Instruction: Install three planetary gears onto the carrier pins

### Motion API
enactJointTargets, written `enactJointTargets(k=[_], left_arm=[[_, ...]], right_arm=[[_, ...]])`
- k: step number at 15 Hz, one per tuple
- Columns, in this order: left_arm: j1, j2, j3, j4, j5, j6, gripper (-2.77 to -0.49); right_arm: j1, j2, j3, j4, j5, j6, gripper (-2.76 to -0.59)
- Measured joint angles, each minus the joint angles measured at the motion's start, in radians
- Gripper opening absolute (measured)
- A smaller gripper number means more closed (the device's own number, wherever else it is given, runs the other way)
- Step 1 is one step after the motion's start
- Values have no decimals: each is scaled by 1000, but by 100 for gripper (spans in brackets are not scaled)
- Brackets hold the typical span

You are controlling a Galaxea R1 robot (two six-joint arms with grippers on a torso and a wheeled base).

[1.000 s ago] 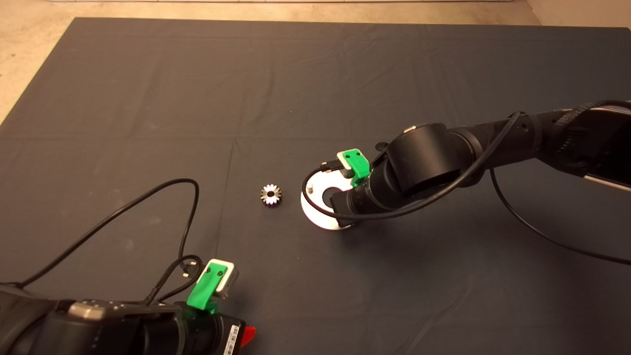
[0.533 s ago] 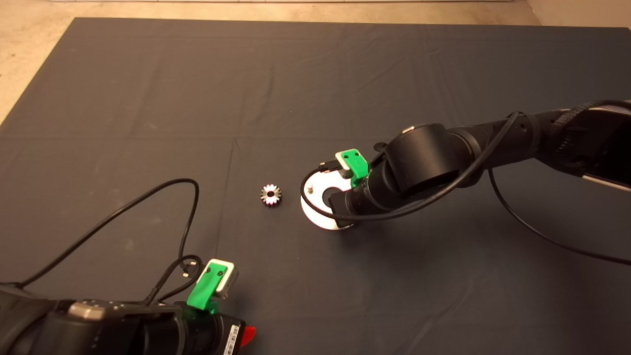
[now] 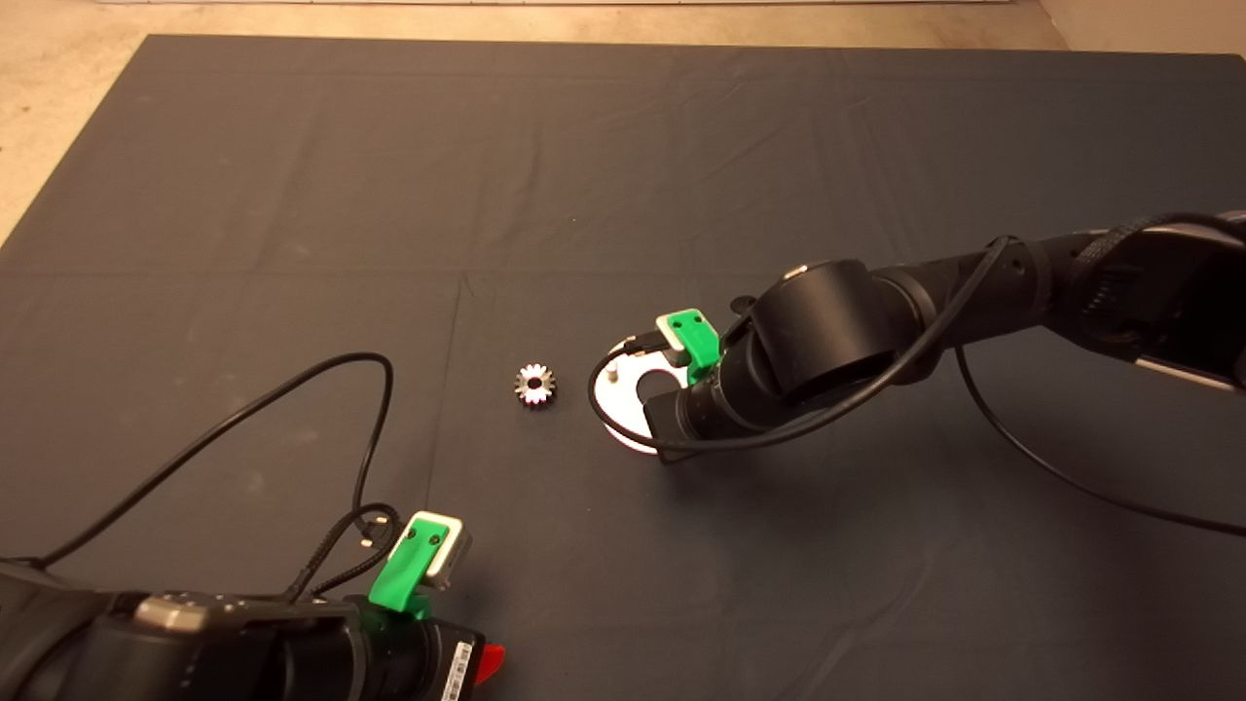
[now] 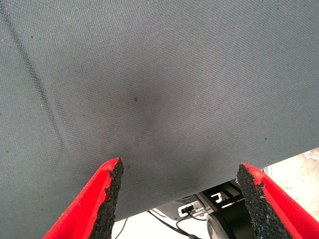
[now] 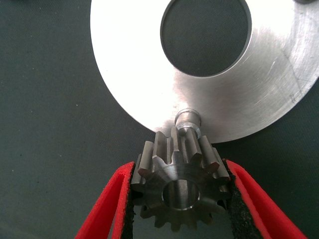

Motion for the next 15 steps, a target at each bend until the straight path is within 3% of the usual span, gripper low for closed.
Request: enactJointTargets(k=[15], left_arm=[[0,0,0,0,0,0,-164]], right_arm=[[-6,1,-13,-6,0,-4,-229]])
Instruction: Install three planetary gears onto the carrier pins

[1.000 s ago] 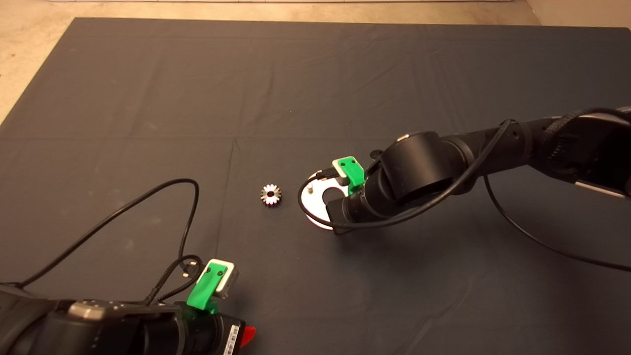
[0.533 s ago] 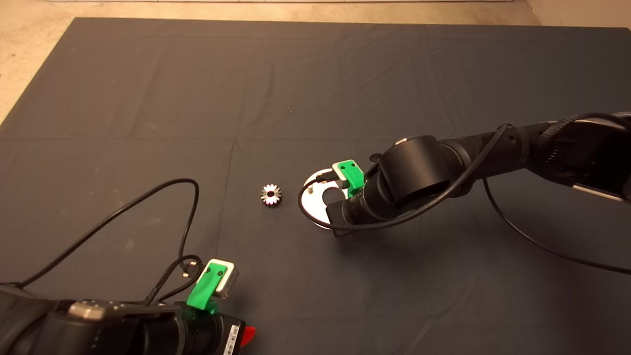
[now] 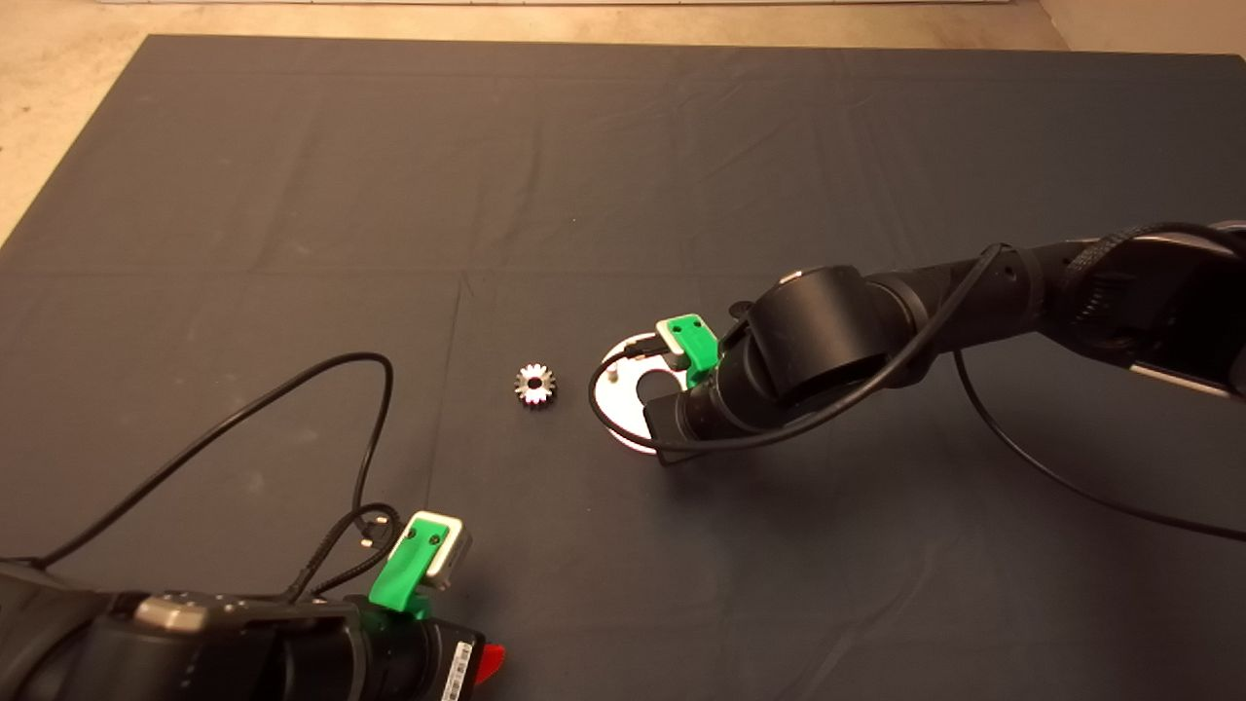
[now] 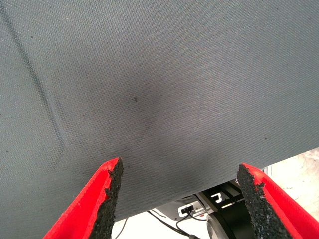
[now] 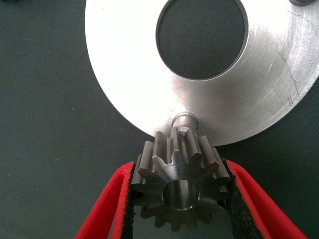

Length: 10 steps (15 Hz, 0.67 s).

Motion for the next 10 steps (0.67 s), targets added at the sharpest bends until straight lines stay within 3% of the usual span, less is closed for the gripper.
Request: enactJointTargets(k=[10], left_arm=[[0,0,0,0,0,0,-164]], right_arm=[[1,1,-2,-1,0,0,-229]])
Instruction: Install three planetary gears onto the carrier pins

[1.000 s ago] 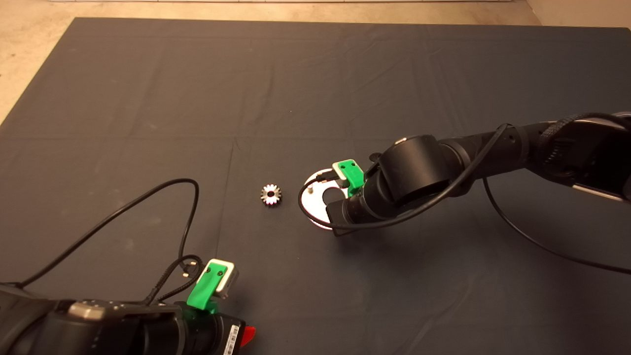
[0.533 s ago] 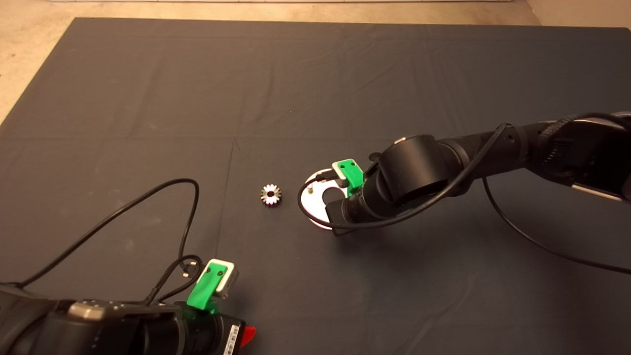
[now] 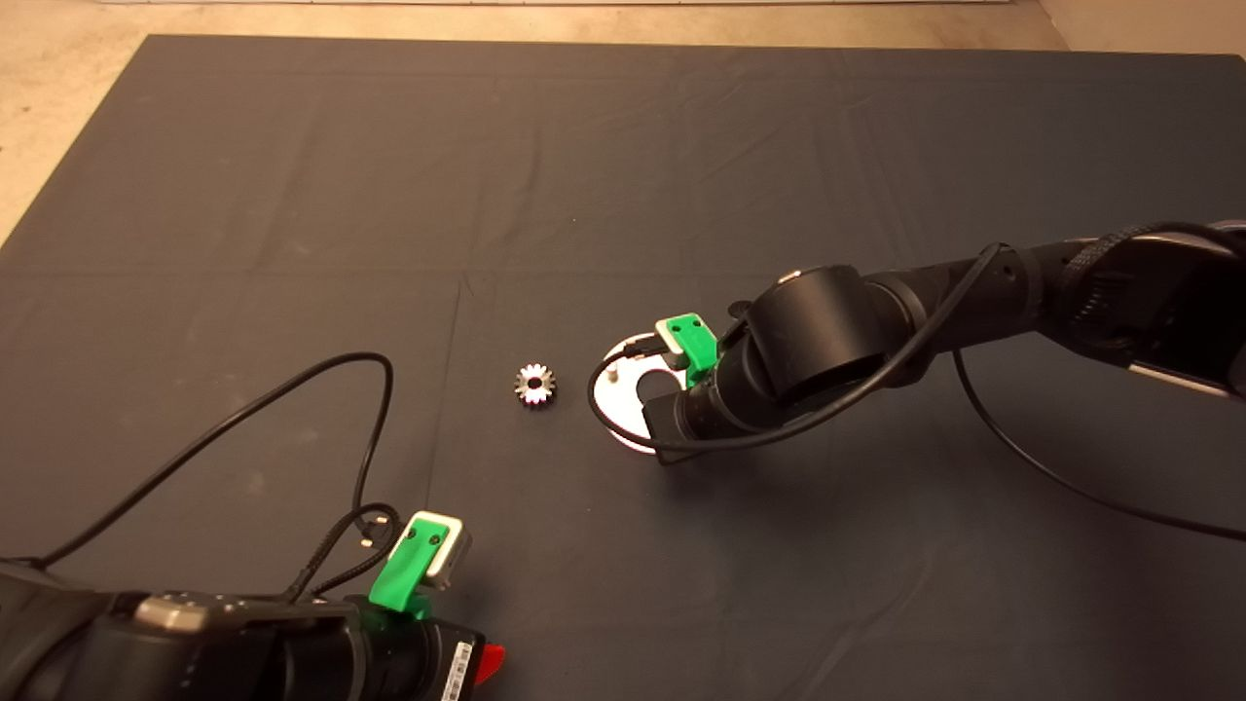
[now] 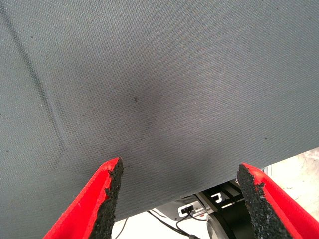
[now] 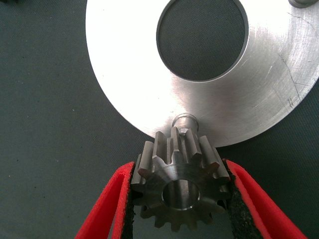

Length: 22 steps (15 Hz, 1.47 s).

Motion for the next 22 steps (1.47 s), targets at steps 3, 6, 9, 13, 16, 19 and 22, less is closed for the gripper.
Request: enactJointTargets(k=[3,6,9,13,16,19,22], left_arm=[[0,0,0,0,0,0,-164],[-3,0,0,0,0,0,-164],[-2,0,0,0,0,0,-164],[-2,0,0,0,0,0,-164],[-2,0,0,0,0,0,-164],[-3,0,0,0,0,0,-164],[-2,0,0,0,0,0,-164]], right_arm=[[0,0,-1,0,0,0,-229],[3,0,-4,-1,0,0,-229],[3,0,-6,-2,0,0,-229],[14,0,-6,-3,0,0,-229],[14,0,-6,-3,0,0,-229],[14,0,-6,-3,0,0,-229],[14,0,-6,-3,0,0,-229]])
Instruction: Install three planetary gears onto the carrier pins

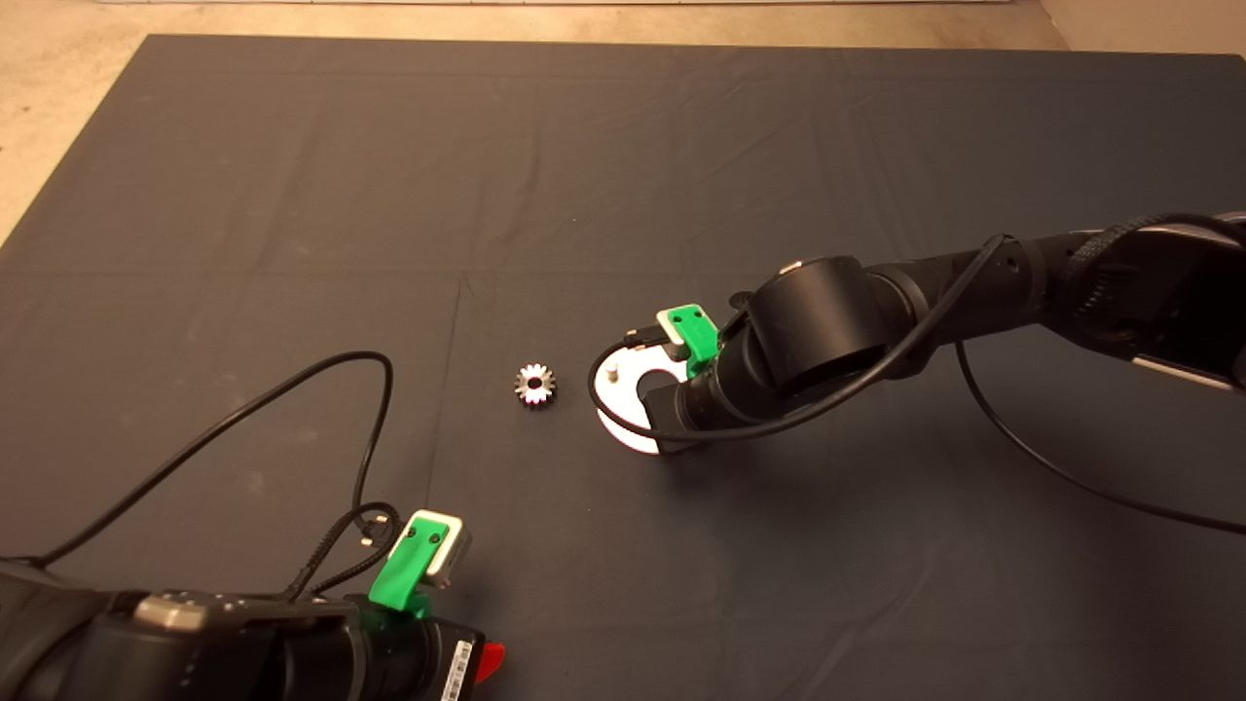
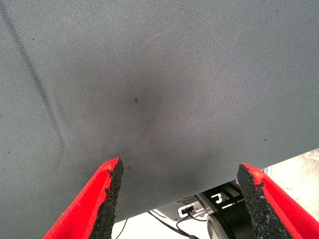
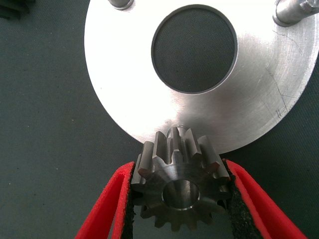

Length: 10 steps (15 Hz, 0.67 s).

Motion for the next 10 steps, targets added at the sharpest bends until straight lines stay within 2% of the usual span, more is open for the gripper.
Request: enactJointTargets(k=[10], left_arm=[[0,0,0,0,0,0,-164]], right_arm=[[0,0,-6,-21,0,0,-229]])
